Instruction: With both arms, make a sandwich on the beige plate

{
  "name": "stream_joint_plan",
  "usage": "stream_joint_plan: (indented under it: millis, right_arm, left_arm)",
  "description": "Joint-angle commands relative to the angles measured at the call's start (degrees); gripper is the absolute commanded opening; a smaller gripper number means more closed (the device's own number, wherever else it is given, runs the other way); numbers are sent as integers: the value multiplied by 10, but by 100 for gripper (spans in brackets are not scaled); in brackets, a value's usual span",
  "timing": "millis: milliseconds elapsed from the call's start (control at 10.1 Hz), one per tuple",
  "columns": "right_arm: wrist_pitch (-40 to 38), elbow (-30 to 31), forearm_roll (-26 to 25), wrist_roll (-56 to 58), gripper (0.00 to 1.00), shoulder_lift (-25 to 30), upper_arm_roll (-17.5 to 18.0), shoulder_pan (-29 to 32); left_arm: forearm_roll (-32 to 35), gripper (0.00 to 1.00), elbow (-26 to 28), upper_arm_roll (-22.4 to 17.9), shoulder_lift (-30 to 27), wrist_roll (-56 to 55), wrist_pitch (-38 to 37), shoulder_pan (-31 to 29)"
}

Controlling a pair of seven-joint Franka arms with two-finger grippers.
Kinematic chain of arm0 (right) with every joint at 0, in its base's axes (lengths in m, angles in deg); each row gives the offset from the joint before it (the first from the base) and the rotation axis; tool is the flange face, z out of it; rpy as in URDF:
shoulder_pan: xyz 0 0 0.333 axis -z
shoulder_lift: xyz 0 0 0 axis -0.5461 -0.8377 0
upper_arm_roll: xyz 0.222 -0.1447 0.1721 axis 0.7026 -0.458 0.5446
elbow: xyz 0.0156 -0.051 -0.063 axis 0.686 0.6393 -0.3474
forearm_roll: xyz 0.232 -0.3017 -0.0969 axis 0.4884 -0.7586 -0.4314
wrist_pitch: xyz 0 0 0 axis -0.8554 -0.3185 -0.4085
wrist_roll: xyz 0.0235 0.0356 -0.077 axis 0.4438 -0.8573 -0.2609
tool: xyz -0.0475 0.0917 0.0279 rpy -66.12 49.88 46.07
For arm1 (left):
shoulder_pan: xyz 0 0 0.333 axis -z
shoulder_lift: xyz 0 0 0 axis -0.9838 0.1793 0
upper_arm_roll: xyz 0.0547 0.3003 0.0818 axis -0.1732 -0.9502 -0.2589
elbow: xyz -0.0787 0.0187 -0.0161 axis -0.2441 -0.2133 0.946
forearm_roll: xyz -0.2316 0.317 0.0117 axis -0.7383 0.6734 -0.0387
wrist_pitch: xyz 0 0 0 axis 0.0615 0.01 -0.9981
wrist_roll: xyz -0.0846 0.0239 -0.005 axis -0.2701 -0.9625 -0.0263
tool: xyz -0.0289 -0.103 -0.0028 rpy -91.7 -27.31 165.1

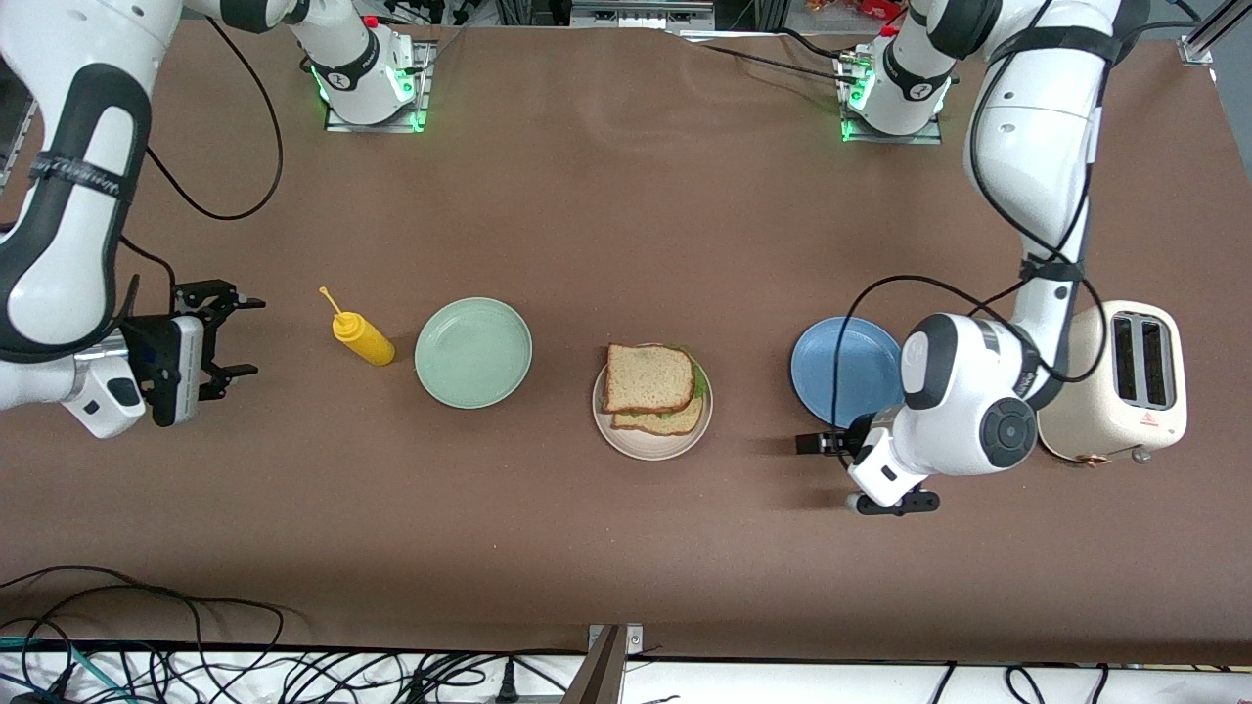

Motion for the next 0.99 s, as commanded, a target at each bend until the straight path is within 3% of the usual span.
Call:
stream_joint_plan:
  millis: [0, 99, 395, 692, 890]
  right_arm:
    - [-7, -3, -75, -101, 100, 43, 0, -41]
    - [-2, -3, -110, -177, 100, 66, 18, -44]
    - [49, 35, -279, -360, 100, 167, 209, 19]
    - [95, 125, -368, -534, 100, 257, 345, 105]
    - [141, 226, -385, -663, 100, 334, 388, 150]
  left_arm:
    - [59, 100, 12, 0, -33, 18, -41, -17]
    - [66, 100, 12, -1, -42, 36, -61, -29]
    - [105, 100, 12, -3, -89, 77, -129, -75]
    - [183, 100, 11, -3, -132, 76, -166, -81]
    - [199, 100, 10, -3, -160, 73, -213, -78]
